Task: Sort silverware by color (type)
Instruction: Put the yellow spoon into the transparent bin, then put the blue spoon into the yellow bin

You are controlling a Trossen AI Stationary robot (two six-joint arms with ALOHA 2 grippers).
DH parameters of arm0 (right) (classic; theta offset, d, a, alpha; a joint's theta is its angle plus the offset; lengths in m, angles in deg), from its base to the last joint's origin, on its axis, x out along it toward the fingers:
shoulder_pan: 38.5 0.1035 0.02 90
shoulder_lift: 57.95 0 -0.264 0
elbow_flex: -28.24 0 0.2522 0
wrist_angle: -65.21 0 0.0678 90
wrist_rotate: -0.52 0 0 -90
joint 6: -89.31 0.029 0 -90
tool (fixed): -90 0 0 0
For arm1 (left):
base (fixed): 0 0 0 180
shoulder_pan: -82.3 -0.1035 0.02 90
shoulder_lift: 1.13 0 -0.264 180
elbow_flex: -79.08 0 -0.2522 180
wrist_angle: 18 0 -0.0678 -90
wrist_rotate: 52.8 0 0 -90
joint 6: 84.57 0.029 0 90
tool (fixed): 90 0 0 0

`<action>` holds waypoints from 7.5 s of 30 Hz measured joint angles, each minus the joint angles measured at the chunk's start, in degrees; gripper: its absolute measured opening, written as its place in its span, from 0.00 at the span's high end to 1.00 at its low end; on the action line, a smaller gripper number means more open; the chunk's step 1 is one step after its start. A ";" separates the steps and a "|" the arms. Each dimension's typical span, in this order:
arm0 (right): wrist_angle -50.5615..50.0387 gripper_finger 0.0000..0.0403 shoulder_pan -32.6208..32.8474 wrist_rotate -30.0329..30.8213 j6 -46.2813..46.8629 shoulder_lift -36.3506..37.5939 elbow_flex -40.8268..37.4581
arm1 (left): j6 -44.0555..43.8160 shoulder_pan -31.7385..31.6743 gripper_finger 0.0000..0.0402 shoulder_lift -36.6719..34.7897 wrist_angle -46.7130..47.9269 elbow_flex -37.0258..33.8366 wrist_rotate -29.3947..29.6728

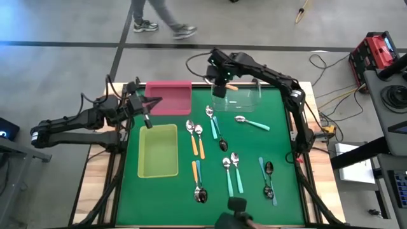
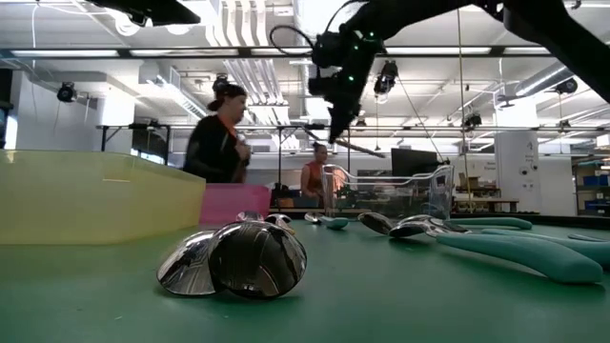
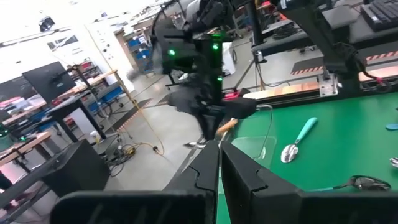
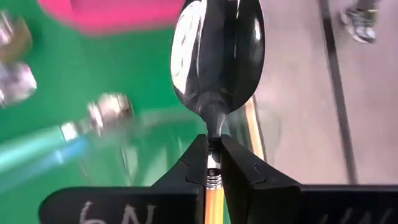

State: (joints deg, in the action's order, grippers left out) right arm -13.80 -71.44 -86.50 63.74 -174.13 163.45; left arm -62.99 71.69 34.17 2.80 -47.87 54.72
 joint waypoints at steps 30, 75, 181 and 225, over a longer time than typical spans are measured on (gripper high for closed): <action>0.36 0.96 -6.39 -0.04 -11.97 -0.20 -14.00 | 0.02 0.00 1.00 -0.14 -0.12 0.00 0.00; 15.73 0.96 -6.46 0.16 -9.98 -0.20 -25.87 | 0.41 0.01 1.00 0.23 -0.15 0.00 0.00; 57.23 0.89 27.65 1.65 23.74 54.81 -73.20 | -57.82 8.70 1.00 26.13 6.15 3.65 -16.81; 35.09 0.89 36.69 1.63 43.94 49.11 -72.50 | -68.04 20.72 1.00 37.08 -4.94 4.22 -15.06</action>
State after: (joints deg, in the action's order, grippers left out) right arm 21.29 -34.76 -84.88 107.69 -125.01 90.95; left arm -131.03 92.41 71.25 -2.14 -43.65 39.66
